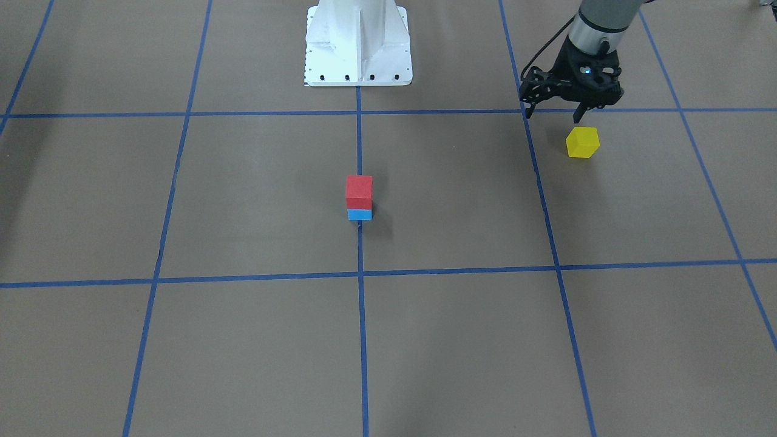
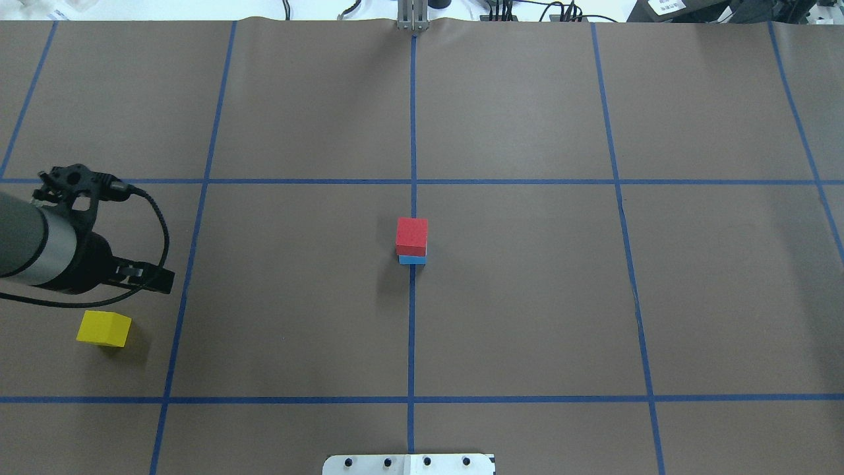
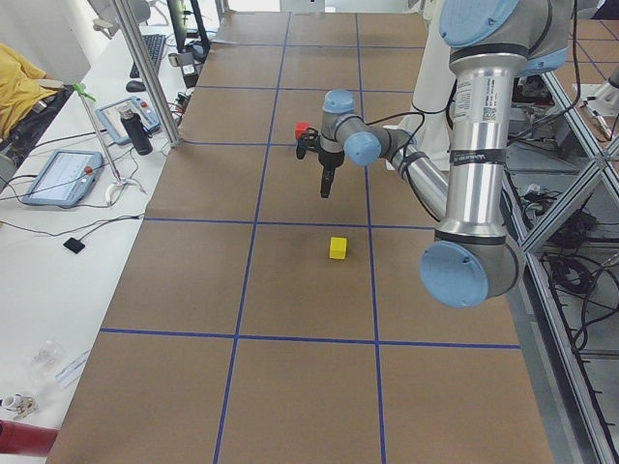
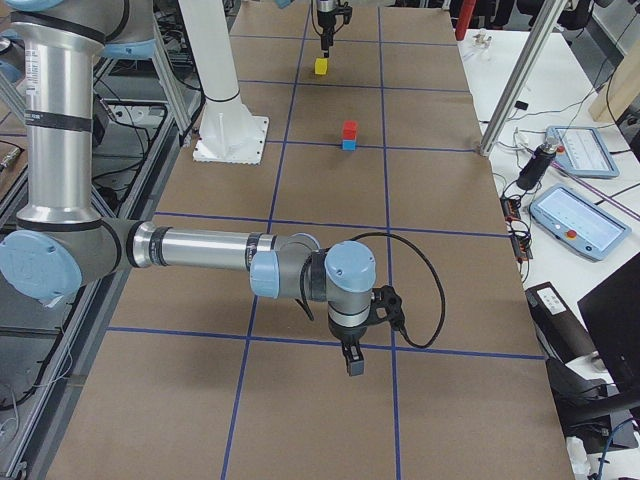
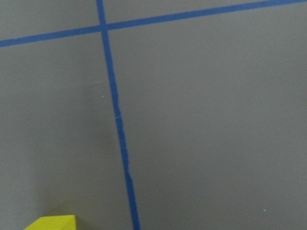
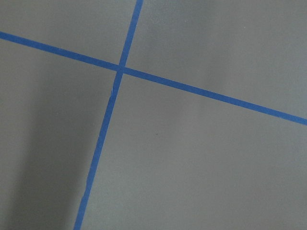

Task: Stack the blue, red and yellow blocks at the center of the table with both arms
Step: 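Move the left gripper to the yellow cube and grasp it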

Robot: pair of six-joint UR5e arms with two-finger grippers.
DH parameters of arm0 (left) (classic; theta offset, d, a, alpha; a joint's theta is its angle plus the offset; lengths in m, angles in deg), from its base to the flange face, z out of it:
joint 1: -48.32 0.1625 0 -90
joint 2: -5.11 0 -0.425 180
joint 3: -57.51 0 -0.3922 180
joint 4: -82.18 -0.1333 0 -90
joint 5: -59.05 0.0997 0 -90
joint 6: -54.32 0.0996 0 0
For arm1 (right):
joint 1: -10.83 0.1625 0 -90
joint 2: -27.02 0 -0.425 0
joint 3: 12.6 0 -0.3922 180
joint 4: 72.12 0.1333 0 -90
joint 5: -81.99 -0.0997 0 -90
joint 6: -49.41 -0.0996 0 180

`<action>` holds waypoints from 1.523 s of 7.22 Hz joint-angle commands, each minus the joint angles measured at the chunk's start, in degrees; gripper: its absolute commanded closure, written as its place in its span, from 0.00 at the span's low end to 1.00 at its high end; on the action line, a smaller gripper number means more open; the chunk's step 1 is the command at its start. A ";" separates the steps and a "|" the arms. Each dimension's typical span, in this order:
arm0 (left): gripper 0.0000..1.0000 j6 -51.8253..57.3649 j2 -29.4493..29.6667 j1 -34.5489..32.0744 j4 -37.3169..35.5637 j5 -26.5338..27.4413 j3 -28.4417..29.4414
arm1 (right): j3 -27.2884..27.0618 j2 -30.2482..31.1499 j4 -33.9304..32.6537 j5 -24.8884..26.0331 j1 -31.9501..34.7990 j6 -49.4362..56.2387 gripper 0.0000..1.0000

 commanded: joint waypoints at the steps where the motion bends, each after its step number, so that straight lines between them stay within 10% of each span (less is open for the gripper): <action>1: 0.00 -5.09 -13.12 -0.05 19.74 0.08 4.91 | -0.01 0.34 0.00 0.03 0.00 0.18 0.00; 11: 0.00 -6.10 -9.46 8.03 22.99 3.15 15.22 | -0.19 0.43 0.09 0.12 0.00 0.10 0.00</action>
